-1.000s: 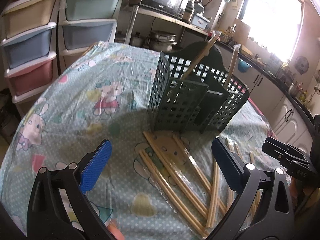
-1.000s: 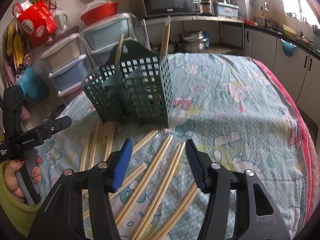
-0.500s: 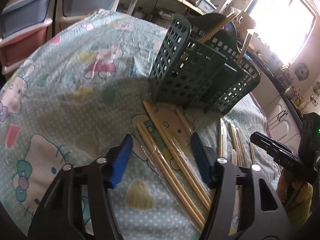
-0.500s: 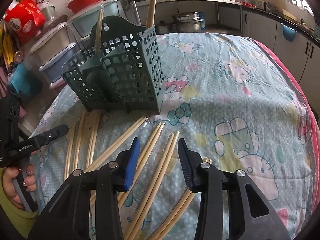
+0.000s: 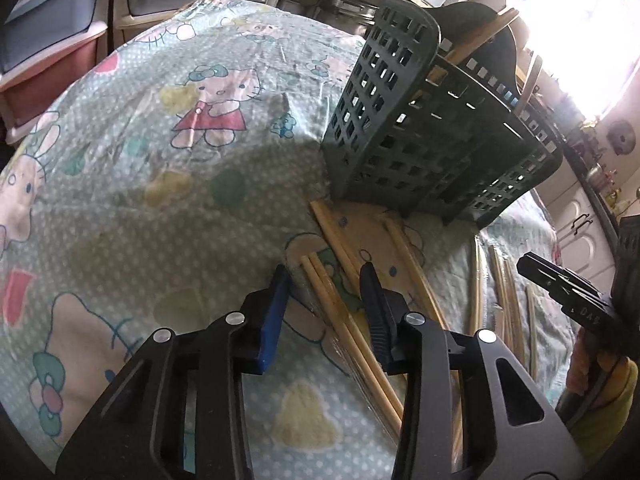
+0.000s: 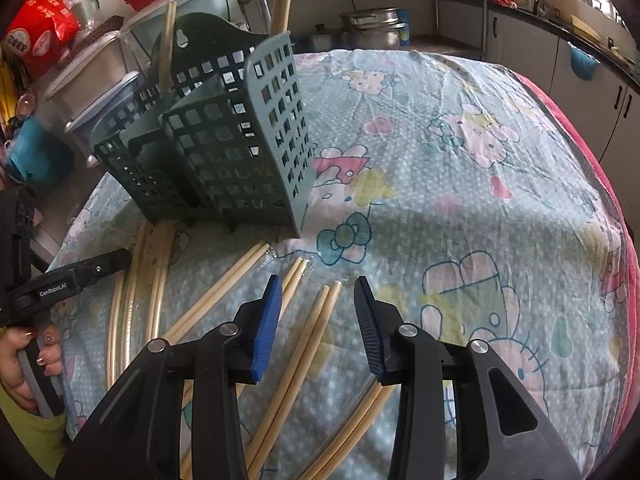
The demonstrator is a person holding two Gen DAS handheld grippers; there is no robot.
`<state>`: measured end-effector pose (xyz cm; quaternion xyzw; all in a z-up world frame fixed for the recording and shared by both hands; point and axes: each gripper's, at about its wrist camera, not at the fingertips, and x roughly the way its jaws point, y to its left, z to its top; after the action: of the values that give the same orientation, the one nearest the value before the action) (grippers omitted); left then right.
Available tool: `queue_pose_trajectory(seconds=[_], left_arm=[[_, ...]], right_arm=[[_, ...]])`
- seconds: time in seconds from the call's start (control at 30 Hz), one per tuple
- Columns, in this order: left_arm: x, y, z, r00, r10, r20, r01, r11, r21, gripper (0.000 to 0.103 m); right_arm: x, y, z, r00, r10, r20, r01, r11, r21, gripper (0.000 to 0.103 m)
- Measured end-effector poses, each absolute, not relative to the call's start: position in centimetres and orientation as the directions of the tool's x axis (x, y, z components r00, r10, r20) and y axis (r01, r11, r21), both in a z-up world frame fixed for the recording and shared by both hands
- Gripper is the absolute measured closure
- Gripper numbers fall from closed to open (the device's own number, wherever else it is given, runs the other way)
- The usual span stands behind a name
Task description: Organize utensils
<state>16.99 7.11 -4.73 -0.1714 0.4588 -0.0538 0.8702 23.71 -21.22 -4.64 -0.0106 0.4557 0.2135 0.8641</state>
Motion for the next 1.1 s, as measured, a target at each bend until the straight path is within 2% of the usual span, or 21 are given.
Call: queue_pose_trajectory(seconds=[0.17, 0.4, 0.5, 0.67, 0.83, 0.97, 1.1], left_arm=[[17.1, 7.4, -4.9, 0.576, -0.228, -0.785, -0.081, 0.940, -0.332, 0.082], [17.3, 7.6, -4.9, 0.576, -0.229, -0.785, -0.085, 0.938, -0.336, 0.084], [17.4, 7.6, -4.9, 0.574, -0.228, -0.787, -0.086, 0.939, -0.334, 0.084], [17.8, 7.4, -4.9, 0.570, -0.228, -0.789, -0.085, 0.939, -0.333, 0.083], [17.9, 7.8, -5.1, 0.592, -0.236, -0.771, -0.088, 0.931, -0.353, 0.084], [18.0, 8.4, -5.3, 0.596, -0.241, -0.766, -0.099, 0.925, -0.368, 0.093], [17.8, 8.6, -5.2, 0.604, -0.247, -0.757, -0.096, 0.921, -0.378, 0.096]], right_arm=[[24.3, -21.0, -5.4, 0.473, 0.348, -0.810, -0.373, 0.911, 0.174, 0.067], [25.1, -20.5, -6.4, 0.454, 0.321, -0.831, -0.362, 0.919, 0.157, 0.070], [25.3, -20.7, -6.7, 0.454, 0.316, -0.833, -0.358, 0.921, 0.154, 0.073], [25.3, -21.1, -6.9, 0.464, 0.319, -0.826, -0.341, 0.925, 0.166, 0.086], [25.5, -22.8, -6.5, 0.475, 0.368, -0.799, -0.304, 0.921, 0.244, 0.092], [24.8, -23.8, -5.3, 0.511, 0.418, -0.751, -0.296, 0.906, 0.302, 0.093], [23.6, -24.2, -3.8, 0.549, 0.442, -0.709, -0.305, 0.896, 0.322, 0.094]])
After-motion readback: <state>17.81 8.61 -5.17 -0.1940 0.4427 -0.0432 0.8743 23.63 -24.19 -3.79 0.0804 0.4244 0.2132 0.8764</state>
